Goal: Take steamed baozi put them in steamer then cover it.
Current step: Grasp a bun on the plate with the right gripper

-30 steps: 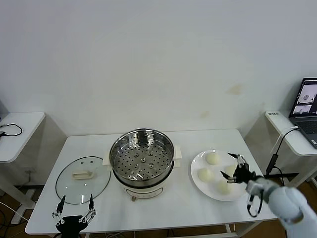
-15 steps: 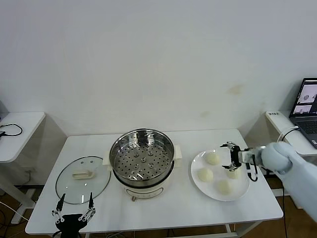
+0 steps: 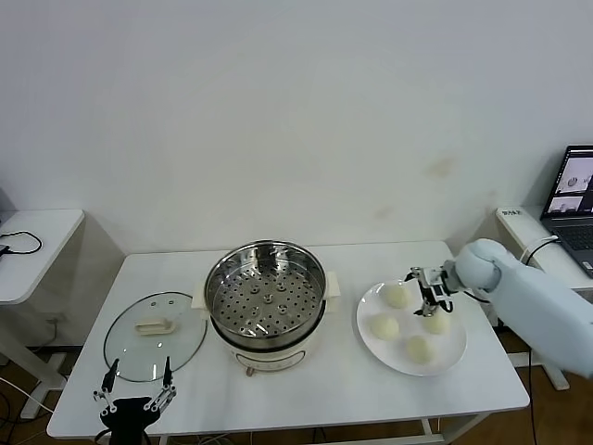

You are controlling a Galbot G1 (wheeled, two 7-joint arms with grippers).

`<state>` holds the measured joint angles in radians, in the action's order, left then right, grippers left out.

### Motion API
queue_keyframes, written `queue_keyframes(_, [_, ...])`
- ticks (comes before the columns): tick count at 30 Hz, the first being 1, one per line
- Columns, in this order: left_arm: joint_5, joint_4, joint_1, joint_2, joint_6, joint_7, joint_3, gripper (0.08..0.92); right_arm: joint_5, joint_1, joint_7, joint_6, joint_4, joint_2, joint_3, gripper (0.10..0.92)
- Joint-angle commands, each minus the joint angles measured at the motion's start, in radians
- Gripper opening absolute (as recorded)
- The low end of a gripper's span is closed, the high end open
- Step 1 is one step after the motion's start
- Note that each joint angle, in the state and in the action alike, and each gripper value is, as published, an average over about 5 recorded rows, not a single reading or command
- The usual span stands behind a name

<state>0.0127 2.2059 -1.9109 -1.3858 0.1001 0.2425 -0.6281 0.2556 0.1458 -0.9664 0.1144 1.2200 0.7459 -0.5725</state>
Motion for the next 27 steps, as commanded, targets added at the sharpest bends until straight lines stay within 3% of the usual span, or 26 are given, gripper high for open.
queue_keyframes(1, [0.001, 0.003, -0.001, 0.001, 0.0, -0.001, -0.004, 0.823, 0.039, -0.095, -0.017, 0.014, -0.252, 0.169, -0.094, 0.823])
queue_keyframes(16, [0.001, 0.012, -0.002, 0.005, 0.003, -0.002, -0.018, 0.823, 0.071, -0.078, 0.01, 0.022, -0.345, 0.254, -0.082, 0.808])
queue_keyframes(27, [0.004, 0.014, -0.006, 0.001, 0.009, 0.0, -0.017, 0.823, 0.095, -0.073, 0.018, 0.03, -0.357, 0.267, -0.07, 0.705])
